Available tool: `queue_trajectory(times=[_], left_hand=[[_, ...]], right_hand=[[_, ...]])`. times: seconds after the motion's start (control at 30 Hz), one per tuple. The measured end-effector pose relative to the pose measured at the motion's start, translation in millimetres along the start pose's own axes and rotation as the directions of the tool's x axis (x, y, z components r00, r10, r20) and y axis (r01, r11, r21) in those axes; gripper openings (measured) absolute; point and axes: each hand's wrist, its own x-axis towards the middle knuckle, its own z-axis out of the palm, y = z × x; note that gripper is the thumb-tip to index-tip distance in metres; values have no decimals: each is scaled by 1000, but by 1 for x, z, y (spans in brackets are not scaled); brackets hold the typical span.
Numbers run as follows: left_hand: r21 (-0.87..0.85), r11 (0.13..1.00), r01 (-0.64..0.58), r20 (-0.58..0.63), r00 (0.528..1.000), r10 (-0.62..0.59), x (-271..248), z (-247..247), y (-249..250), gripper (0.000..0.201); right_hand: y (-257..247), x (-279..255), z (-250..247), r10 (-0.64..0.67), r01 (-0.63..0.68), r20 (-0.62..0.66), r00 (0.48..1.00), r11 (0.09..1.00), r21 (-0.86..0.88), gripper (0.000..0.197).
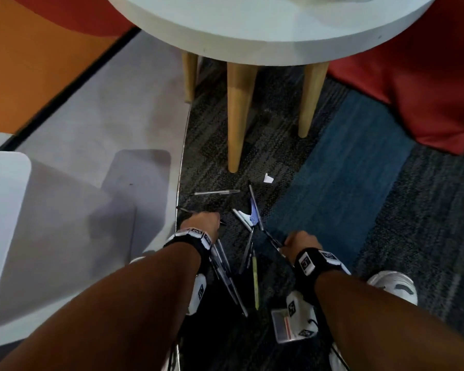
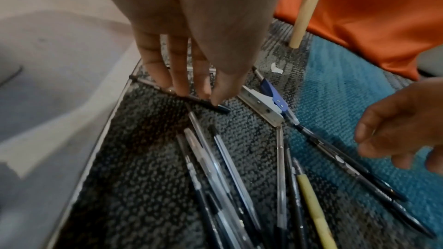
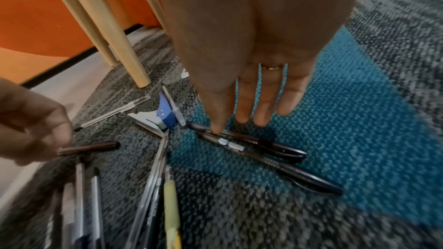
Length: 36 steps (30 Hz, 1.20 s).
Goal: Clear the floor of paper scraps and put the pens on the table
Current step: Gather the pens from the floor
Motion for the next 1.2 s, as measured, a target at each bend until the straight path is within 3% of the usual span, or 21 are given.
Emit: queue_trajectory(times=[0.17,0.3,0.43,0.6,0.8,1.0,1.1,1.2], left_hand=[[-98,994,39,-53,998,-44,12,17,1,31],[-86,996,-38,-157,987,24,18,17,-6,53],[-63,998,-29,-117,993,21,22,21,-20,65],[-26,999,26,-76,997,-28,27,26,-27,58],[85,995,60,-40,998,-57,29,31,-22,44],[206,978,16,-75,997,0,7,22,-14,53],[38,999,-11,-163,986,17,-16,4,0,45],[-157,986,-58,-248,969,18,-45,-27,22,38]], right_hand=[[10,8,6,3,-3,-7,1000,999,-40,32],[10,9,15,-30,31,11,999,995,-91,37],[18,10,34,-45,49,29,999,988,-149,36],[20,15,38,-65,75,76,995,987,-139,30],[20,14,37,-97,94,123,988,995,31,22],[16,-4,23,-179,113,172,969,934,339,24],[10,-24,-2,-185,93,145,972,870,485,18],[5,-45,-33,-261,223,-11,965,801,556,18]])
